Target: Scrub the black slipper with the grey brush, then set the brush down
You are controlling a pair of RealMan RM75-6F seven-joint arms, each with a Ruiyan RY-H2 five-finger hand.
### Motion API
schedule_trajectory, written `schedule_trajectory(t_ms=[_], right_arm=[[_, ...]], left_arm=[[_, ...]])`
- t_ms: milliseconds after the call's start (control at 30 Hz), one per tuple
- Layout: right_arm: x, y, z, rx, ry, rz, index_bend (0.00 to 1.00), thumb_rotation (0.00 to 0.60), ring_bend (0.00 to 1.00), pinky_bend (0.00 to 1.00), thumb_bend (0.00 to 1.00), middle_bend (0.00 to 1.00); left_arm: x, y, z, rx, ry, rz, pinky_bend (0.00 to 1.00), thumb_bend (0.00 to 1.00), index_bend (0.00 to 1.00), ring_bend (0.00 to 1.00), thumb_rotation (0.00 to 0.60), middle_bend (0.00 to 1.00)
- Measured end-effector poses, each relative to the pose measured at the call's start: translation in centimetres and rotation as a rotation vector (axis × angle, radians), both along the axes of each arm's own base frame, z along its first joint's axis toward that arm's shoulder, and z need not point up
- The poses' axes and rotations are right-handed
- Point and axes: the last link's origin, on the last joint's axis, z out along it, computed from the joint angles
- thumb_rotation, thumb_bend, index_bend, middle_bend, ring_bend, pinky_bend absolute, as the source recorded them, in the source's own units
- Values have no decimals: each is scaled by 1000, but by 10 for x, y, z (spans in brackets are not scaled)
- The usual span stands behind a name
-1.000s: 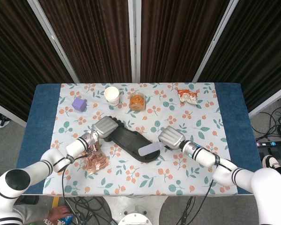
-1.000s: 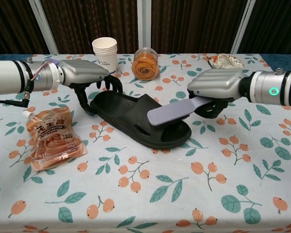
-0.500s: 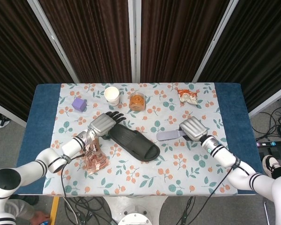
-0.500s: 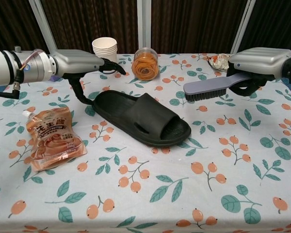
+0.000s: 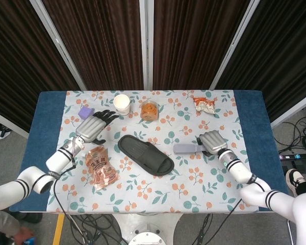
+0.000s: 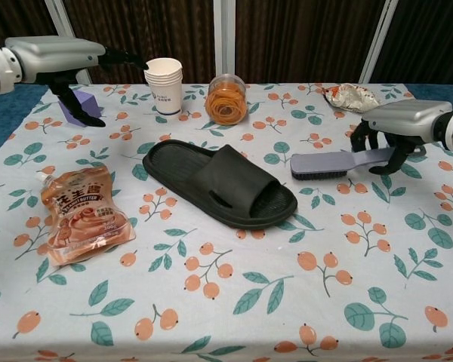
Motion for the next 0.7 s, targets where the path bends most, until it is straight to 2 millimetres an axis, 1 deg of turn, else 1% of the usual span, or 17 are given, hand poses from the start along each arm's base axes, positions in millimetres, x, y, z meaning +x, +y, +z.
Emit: schedule_trajectory(t_ms=[33, 67, 133, 200, 233, 267, 300, 333, 367, 433, 533, 567, 633, 700], right_arm=[[0, 2, 2, 4, -3, -6, 0, 600, 0, 49, 27, 1], [1, 4, 5, 8, -10, -14, 0, 600, 0, 21, 26, 0], [3, 9, 13, 8, -25, -22, 0, 600, 0, 1, 26, 0], [4, 14, 27, -5, -47, -25, 0, 600, 0, 1, 26, 0], [4, 16, 35, -17, -57, -25, 0, 600, 0, 9, 32, 0], [4, 19, 48, -40, -71, -23, 0, 600, 1, 27, 43, 4], [3, 21, 58, -62, -80, -21, 0, 600, 13, 67, 74, 25], [2, 23, 68, -89, -89, -17, 0, 600, 31, 116, 123, 70], [0, 27, 81, -127, -102, -11, 0, 600, 43, 139, 146, 103], [-4, 35, 97, -187, -122, -1, 0, 600, 77, 173, 185, 175], [-18, 55, 124, -307, -144, 7, 0, 600, 96, 188, 196, 180], [-26, 66, 135, -358, -151, 3, 0, 600, 95, 188, 195, 166], [-40, 85, 150, -431, -158, -10, 0, 600, 84, 187, 196, 136], [-56, 110, 165, -509, -164, -35, 0, 600, 64, 179, 196, 117]], left_arm=[[-3, -1, 4, 7, -4, 9, 183, 248, 134, 81, 600, 158], [-7, -2, 9, 18, -10, 21, 183, 246, 134, 81, 600, 158], [-16, -5, 18, 35, -19, 46, 183, 240, 134, 81, 600, 158], [-28, -10, 30, 59, -30, 85, 185, 237, 134, 81, 600, 158], [-34, -14, 35, 71, -33, 102, 186, 235, 134, 81, 600, 158], [-42, -19, 42, 91, -39, 125, 186, 233, 134, 81, 600, 158], [-48, -23, 47, 108, -42, 142, 186, 231, 134, 81, 600, 158], [-55, -27, 52, 127, -44, 157, 186, 230, 134, 81, 600, 158], [-63, -34, 60, 156, -43, 176, 186, 228, 134, 81, 600, 158], [-75, -45, 70, 204, -39, 202, 186, 224, 134, 81, 600, 158], [-95, -67, 86, 291, -33, 243, 186, 217, 134, 81, 600, 158], [-104, -77, 92, 328, -30, 261, 186, 214, 134, 81, 600, 158], [-116, -95, 100, 380, -23, 292, 186, 210, 134, 81, 600, 158], [-129, -118, 107, 435, -12, 330, 185, 208, 134, 81, 600, 158]])
